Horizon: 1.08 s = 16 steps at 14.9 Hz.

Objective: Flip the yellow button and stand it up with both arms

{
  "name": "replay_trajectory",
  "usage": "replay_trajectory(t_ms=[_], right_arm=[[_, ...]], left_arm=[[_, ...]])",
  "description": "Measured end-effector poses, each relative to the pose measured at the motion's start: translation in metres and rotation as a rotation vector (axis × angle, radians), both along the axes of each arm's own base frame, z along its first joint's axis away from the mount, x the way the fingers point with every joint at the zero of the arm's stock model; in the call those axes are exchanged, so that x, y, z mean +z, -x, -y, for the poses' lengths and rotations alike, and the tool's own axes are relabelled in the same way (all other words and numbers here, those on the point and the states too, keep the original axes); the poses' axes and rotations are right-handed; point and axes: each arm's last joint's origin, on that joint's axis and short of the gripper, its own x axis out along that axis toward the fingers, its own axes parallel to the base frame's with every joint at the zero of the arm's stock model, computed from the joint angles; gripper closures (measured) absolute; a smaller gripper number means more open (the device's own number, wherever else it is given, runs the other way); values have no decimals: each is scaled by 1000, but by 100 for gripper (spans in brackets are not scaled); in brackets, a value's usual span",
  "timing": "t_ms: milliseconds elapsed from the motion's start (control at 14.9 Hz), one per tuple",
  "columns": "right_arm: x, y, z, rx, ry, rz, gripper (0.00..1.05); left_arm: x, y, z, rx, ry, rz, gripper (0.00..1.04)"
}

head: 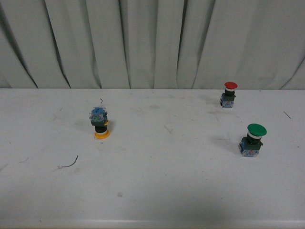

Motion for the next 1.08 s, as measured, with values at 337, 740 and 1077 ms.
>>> replay_trajectory(t_ms=[337,740,1077], right_arm=[[0,0,0,0,0,0,6],[0,0,0,0,0,0,6],[0,0,0,0,0,0,6]], left_arm=[[0,0,0,0,0,0,7],[0,0,0,0,0,0,7],[0,0,0,0,0,0,7]])
